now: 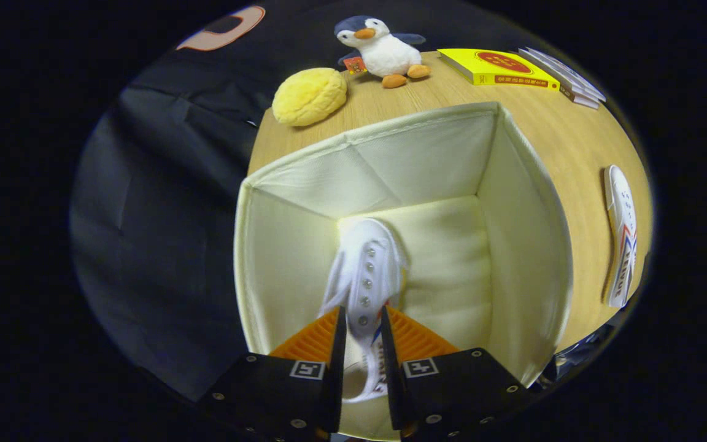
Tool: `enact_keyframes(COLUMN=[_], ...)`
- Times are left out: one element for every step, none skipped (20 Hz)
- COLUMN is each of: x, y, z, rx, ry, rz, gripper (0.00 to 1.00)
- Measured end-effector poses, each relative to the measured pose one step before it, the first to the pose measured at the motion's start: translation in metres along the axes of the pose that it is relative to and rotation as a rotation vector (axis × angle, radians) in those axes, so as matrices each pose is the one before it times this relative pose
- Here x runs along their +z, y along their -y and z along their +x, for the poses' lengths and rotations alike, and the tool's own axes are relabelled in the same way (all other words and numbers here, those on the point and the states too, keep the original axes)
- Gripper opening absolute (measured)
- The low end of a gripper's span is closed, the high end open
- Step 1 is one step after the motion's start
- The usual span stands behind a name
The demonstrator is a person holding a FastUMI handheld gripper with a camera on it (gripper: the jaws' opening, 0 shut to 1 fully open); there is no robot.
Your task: Open the storage box then place both shoes into the box .Put the left shoe in first, then the right shoe, with the right side of both shoes facing outward in a uniform manner.
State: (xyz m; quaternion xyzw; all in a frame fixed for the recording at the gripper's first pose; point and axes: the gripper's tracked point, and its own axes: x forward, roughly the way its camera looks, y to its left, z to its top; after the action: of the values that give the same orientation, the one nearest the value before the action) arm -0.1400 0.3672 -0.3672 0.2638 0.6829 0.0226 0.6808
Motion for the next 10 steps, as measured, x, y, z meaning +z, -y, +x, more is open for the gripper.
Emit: enact_keyframes(x=[0.00617,0.00420,0.00311,0.00050,0.00349,0.00535,0.00491,0.00327,0.00441,0.00333], y=[-0.00496,-0.00271,0.00006,-0.00112,-0.00177,0.00271,0.00424,0.00606,0.00744,0.00910], z=[-0.00652,-0.00686,-0.00808,-0.01057,-0.00992,-0.00988,-0.01096,-0.01178,-0.01069,-0.00768], rx=[0.03543,0.02764,0.01538,0.01592,0.02202,0.01460,0.00539,0.00202,0.00092,-0.00595], ry=[0.01786,0.01091,0.00398,0.00382,0.01406,0.01854,0.01886,0.01890,0.01907,0.02069], rz=[-0.00212,-0.01071,-0.02197,-0.02044,-0.02534,-0.02803,-0.02883,-0.02856,-0.02450,-0.02188], gripper=[0.45,0.50,0.52,0.55,0.61,0.65,0.71,0.77,0.84,0.86])
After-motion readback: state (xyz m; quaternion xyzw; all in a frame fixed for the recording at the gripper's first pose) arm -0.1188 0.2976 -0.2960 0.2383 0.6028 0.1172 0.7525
